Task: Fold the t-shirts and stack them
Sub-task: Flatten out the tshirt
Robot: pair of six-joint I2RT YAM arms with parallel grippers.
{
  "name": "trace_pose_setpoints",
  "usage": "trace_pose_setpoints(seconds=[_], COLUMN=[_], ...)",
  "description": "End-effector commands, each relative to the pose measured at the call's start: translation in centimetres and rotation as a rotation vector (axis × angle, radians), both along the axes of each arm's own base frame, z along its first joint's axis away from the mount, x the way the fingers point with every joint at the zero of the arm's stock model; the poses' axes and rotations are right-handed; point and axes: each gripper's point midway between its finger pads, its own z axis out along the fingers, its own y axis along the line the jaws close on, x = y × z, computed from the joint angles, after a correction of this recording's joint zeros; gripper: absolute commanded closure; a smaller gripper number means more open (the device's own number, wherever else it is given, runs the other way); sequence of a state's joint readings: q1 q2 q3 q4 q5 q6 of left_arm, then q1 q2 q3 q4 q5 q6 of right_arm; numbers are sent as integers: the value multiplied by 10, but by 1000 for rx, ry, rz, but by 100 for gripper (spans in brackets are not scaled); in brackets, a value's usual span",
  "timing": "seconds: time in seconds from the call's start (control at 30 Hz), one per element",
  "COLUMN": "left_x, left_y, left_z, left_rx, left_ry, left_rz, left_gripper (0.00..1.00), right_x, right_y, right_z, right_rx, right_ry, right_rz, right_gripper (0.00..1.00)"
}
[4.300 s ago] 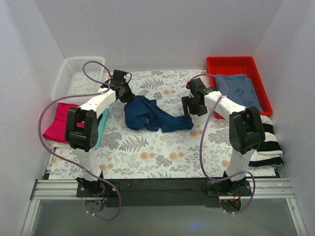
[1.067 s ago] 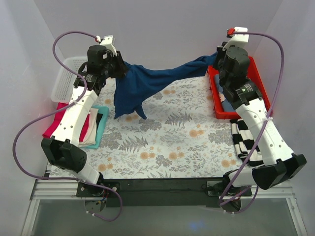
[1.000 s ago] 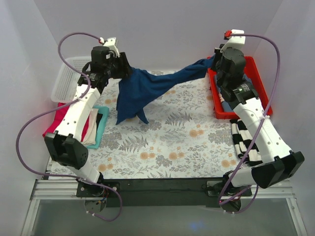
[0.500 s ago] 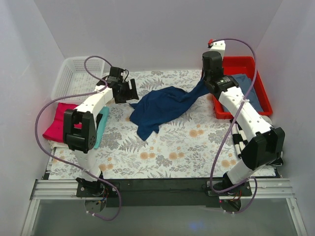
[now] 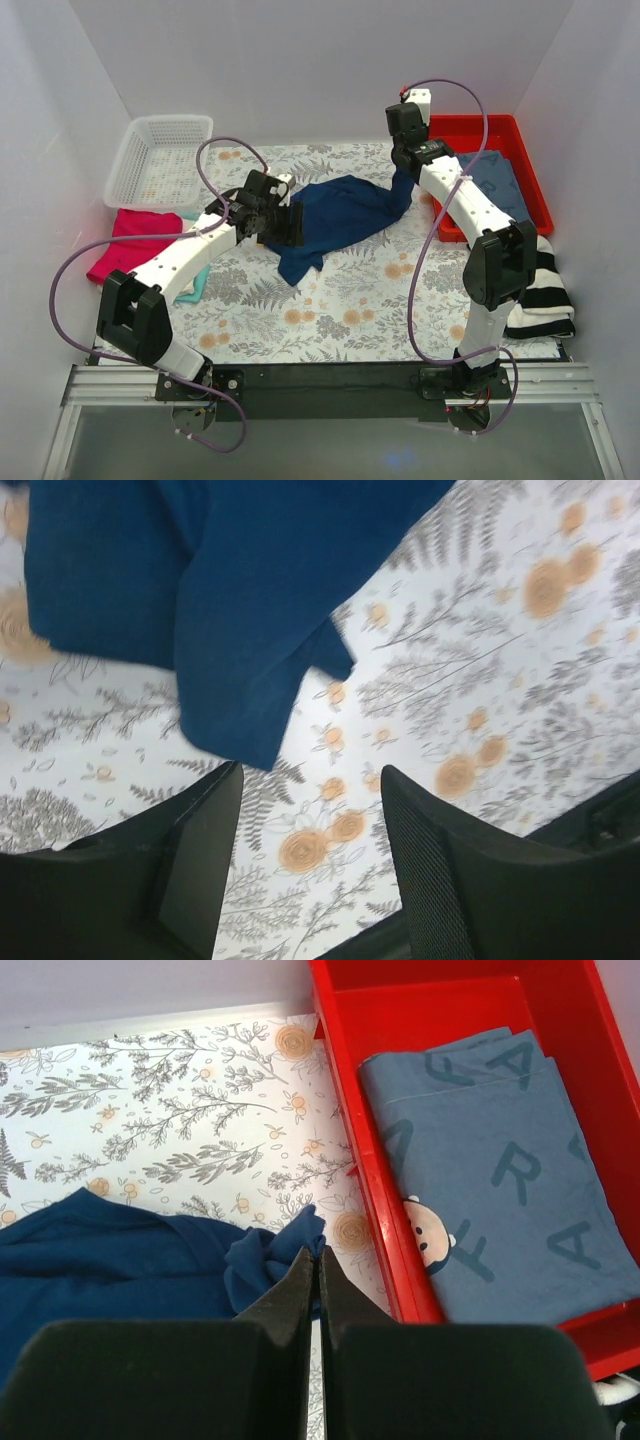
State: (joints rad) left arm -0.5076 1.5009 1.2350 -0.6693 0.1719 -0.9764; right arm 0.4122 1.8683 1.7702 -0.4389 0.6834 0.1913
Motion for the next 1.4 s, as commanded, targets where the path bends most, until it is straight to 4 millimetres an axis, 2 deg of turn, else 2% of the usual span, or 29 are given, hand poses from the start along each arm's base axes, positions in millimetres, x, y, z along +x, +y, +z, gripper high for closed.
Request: trace_pose_setpoints(seconds=[0.0, 0.13, 0.3, 0.6, 0.7, 0.87, 1.13, 1.37], left_x=[-19, -31, -29, -30, -28, -39, -46, -40], left_y=[15, 17, 19, 0, -2, 6, 5, 7], left_z=[-20, -33, -49, -81, -88, -108, -126, -135], left_rx=[73, 110, 147, 140, 141, 179, 201, 224], left_ry=[52, 68, 67, 93, 96, 139, 183, 168], left_rz=[25, 8, 11, 30, 47, 65, 41, 58], left_gripper=[47, 47, 49, 55, 56, 57, 58, 58], right_x=[3, -1, -5, -8, -10, -15, -20, -22], right_y=[1, 1, -2, -11, -13, -14, -15, -15], right_z=[28, 19, 12, 14, 14, 16, 15, 14], right_rx=[55, 68, 73, 88, 88, 90, 107, 103], right_ry=[-59, -35, -13, -7, 0, 5, 13, 17], right_rz=[-13, -16, -25, -40, -42, -43, -41, -36], right_gripper=[99, 99, 99, 99, 99, 99, 99, 99])
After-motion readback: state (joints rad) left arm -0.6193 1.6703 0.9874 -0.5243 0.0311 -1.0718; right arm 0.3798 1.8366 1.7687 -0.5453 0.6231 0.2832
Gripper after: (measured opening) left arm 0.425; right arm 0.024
